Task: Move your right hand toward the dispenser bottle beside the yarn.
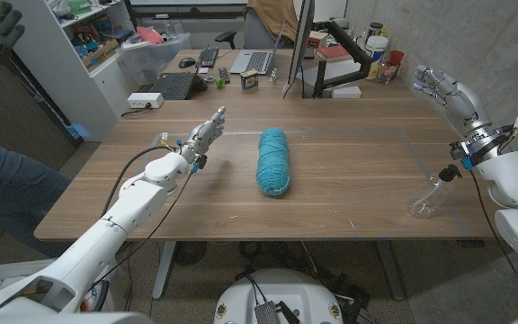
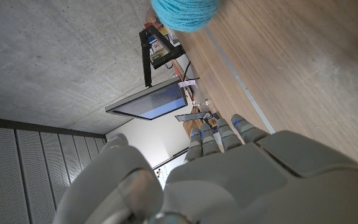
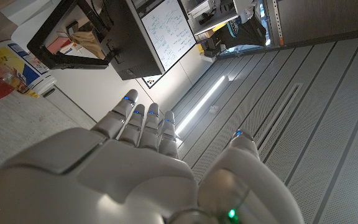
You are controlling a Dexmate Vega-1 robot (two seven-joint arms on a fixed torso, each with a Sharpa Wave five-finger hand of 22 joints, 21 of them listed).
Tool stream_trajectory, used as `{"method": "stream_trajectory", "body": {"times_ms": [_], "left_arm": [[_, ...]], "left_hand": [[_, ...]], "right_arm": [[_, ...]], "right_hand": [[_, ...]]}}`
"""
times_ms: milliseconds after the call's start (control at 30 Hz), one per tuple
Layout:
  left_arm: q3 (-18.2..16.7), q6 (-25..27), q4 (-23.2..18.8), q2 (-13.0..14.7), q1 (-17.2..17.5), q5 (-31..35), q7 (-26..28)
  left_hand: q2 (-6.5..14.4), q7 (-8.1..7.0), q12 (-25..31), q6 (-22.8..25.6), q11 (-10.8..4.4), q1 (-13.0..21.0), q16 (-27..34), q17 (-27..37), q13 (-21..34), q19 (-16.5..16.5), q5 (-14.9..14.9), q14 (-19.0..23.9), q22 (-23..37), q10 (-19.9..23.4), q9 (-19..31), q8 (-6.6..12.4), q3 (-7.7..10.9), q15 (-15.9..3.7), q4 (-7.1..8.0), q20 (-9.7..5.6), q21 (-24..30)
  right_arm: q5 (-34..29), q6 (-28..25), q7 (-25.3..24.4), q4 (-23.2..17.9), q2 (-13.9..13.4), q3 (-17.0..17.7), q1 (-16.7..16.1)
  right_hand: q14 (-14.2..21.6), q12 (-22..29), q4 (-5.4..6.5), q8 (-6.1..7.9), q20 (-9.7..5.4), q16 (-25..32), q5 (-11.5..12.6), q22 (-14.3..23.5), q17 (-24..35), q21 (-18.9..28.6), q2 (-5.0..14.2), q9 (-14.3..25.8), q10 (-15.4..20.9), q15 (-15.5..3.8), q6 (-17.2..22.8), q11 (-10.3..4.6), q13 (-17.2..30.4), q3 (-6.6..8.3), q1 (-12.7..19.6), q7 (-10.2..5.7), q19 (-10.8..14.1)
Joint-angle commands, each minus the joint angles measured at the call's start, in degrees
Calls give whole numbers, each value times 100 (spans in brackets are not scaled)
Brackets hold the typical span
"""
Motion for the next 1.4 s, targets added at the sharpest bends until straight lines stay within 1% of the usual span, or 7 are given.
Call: {"method": "stream_trajectory", "body": {"times_ms": [33, 433, 767, 1100, 1233, 1333, 1400], "left_arm": [[-55, -10, -53, 136, 72, -17, -85], [-105, 9, -163, 239, 149, -31, -84], [-24, 86, -163, 225, -5, 47, -64], [53, 93, -151, 143, -112, 78, -54], [63, 97, -148, 124, -139, 76, -55], [56, 114, -164, 123, -142, 74, -41], [52, 118, -179, 133, -147, 86, -32]], "left_hand": [[-2, -11, 8, 29, 14, 61, -1, 20, 9, 20, 41, 4, 11, 20, 16, -3, -25, -4, 8, 17, 15], [2, -12, 9, 27, 13, 68, -4, 20, 9, 15, 42, 1, 11, 30, 16, -8, -37, -4, 6, 21, 12], [6, -8, 6, 36, 15, 76, -4, 20, 9, 16, 43, 5, 11, 29, 16, -9, -49, -12, 4, 22, 11], [10, -7, 5, 47, 14, 83, -3, 20, 9, 17, 44, 12, 11, 32, 17, -8, -58, -10, 2, 26, 11], [12, -11, 5, 47, 16, 85, -2, 20, 9, 18, 45, 17, 11, 35, 17, -10, -62, -4, 2, 27, 11], [14, -17, 3, 54, 17, 87, -2, 20, 9, 18, 45, 17, 11, 30, 17, -8, -65, -6, 2, 28, 11], [15, -14, 6, 52, 21, 88, -2, 20, 10, 17, 45, 18, 11, 40, 17, -9, -66, -6, 2, 29, 11]], "right_arm": [[-245, -12, -89, -268, 136, 99, -203], [-393, 22, -92, -362, 231, 160, -309], [-398, 54, -25, -353, 240, 326, -381], [-414, -19, 27, -416, 272, 539, -545], [-432, -35, 19, -409, 313, 566, -566], [-486, -44, -1, -422, 338, 582, -590], [-537, -33, -2, -428, 338, 602, -612]], "right_hand": [[3, -27, -5, 13, 23, -16, 48, 19, 13, -6, -19, 30, 30, -20, 16, -17, 7, 2, 74, -56, 15], [-35, -31, -9, 6, 22, -30, 55, 19, 13, -14, -19, 30, 30, -18, 6, -5, 8, -2, 87, -73, 3], [-33, -33, -13, 2, 14, -27, 63, 19, 13, -17, -14, 31, 35, -34, -2, -18, 8, -2, 103, -83, 2], [-31, -37, -17, -2, 28, -25, 70, 19, 13, -19, -12, 32, 33, -32, -9, -22, 8, -5, 116, -91, 2], [-19, -43, -19, -6, 34, -20, 73, 19, 13, -21, -13, 32, 22, -16, -18, -47, 9, -8, 123, -108, 1], [5, -67, -21, 1, 41, -11, 78, 19, 13, -21, -14, 33, -35, -6, 1, -131, 9, -12, 131, -157, 3], [8, -70, -22, 3, 46, -11, 80, 19, 13, -22, -13, 33, -42, -1, 7, -121, 10, -12, 137, -184, 1]]}}
